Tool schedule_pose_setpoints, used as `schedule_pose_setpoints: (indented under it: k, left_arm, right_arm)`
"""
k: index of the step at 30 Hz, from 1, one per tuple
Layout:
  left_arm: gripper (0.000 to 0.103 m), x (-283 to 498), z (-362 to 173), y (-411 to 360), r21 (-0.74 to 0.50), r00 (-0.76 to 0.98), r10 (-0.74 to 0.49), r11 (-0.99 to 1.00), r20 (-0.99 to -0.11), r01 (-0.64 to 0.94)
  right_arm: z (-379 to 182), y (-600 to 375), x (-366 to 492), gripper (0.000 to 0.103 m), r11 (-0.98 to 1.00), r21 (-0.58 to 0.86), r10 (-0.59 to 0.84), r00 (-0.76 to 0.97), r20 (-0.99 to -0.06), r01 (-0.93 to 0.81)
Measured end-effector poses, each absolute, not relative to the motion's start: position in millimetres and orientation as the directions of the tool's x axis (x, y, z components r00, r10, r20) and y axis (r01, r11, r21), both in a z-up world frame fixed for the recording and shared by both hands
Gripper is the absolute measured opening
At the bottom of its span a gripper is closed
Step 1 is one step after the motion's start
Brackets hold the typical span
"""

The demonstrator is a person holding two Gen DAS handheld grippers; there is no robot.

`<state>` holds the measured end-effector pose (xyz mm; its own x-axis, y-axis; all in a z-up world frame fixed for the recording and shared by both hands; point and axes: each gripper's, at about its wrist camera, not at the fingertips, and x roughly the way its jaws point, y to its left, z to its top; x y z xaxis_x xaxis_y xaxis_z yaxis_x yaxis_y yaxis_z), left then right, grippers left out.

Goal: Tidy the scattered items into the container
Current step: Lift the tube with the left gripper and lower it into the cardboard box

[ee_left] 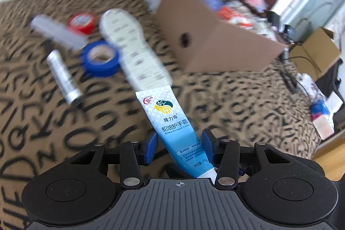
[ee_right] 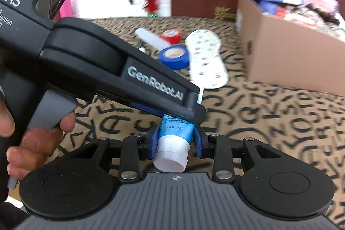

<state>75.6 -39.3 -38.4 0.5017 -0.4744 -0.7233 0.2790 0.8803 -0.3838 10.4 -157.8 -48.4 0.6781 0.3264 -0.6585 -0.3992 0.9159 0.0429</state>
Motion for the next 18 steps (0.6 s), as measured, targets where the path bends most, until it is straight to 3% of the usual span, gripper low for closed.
schedule_pose_setpoints:
  k: [10,18]
  left_arm:
    - [0.048,107.8,47.5,-145.2,-0.308,0.557,-0.563,0.816,-0.61,0.488]
    - [0.051,168.9,85.8,-225.2,-0.344,0.514,-0.649,0.747,-0.561,0.568]
  right_arm:
    - [17.6,-242.5,18.8,0.038,0.967,-0.013,0.215,0.837,-0.504,-0.256]
    - [61.3,-316.9,64.2,0.038,0.991,-0.017,0.113,0.911,-0.396,-0.131]
